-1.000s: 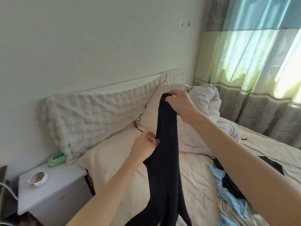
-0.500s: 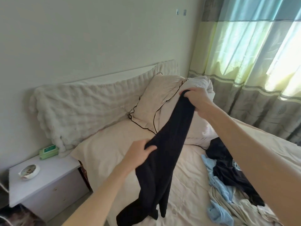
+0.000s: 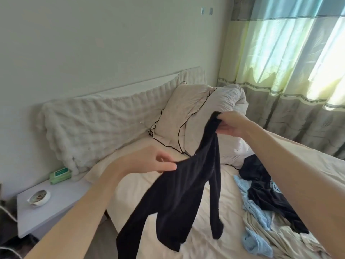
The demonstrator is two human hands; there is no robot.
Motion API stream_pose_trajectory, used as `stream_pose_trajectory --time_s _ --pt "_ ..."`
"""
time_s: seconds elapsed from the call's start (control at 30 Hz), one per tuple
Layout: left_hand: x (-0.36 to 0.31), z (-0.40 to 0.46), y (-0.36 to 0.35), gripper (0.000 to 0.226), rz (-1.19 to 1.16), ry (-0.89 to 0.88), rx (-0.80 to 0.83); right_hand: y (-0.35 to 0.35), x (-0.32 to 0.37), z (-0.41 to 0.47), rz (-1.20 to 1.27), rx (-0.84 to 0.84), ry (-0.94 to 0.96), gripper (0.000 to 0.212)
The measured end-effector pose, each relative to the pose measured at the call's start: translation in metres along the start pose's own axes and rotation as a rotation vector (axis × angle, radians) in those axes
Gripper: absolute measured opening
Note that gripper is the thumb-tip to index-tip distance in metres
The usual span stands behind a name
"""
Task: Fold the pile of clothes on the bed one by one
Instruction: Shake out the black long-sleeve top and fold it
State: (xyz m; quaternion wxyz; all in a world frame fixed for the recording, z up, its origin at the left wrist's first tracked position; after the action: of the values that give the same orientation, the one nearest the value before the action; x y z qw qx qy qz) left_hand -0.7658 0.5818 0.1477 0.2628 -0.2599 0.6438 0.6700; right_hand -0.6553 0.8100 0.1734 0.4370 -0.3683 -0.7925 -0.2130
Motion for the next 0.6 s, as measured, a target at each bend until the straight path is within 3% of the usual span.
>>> stream_pose_trajectory --time_s 0.07,0.13,0.2,0.27,0.33,0.4,0.53,0.6 --pt "-0.004 0.014 0.013 0.017 -0.008 -0.019 -0.235 -0.025 0.009 -0.014 -0.005 0.116 0.072 0.016" --pt "-0.013 0.025 0.031 0.044 -0.051 -0.05 -0.48 -0.05 0.015 -0.028 -0.143 0.193 0.145 0.016" --pt "-0.022 0.037 0.038 0.064 -0.165 -0.099 -0.542 -0.072 0.019 -0.04 -0.319 0.213 0.217 0.016" --pt "-0.027 0.043 0.039 0.054 -0.22 -0.099 -0.546 -0.087 0.023 -0.051 -0.386 0.257 0.261 0.018" --pt "-0.031 0.043 0.041 0.021 -0.115 -0.1 -0.555 -0.086 0.028 -0.057 -0.335 0.336 0.265 0.018" --pt "-0.032 0.039 0.048 0.016 -0.006 -0.086 -0.619 -0.076 0.026 -0.058 -0.345 0.37 0.27 0.015" --pt "-0.029 0.032 0.058 0.023 -0.315 -0.04 -0.692 -0.054 -0.01 -0.038 -0.941 -0.039 0.426 0.028" --pt "-0.032 0.028 0.062 0.027 -0.356 -0.051 -0.677 -0.039 -0.034 -0.019 -0.93 -0.17 0.427 0.035"
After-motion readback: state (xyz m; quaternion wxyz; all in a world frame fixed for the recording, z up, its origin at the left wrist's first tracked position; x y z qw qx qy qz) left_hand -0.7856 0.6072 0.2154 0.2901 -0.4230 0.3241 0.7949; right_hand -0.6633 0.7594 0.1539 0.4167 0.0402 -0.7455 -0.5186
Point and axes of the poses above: each hand's wrist, its own z-axis towards the middle knuckle, its own y-axis out of the back of the hand, x = y × z, the point moved 6 cm from there along z, towards the middle knuckle, and after that the axes turned 15 degrees about -y, right-handed, at the moved point
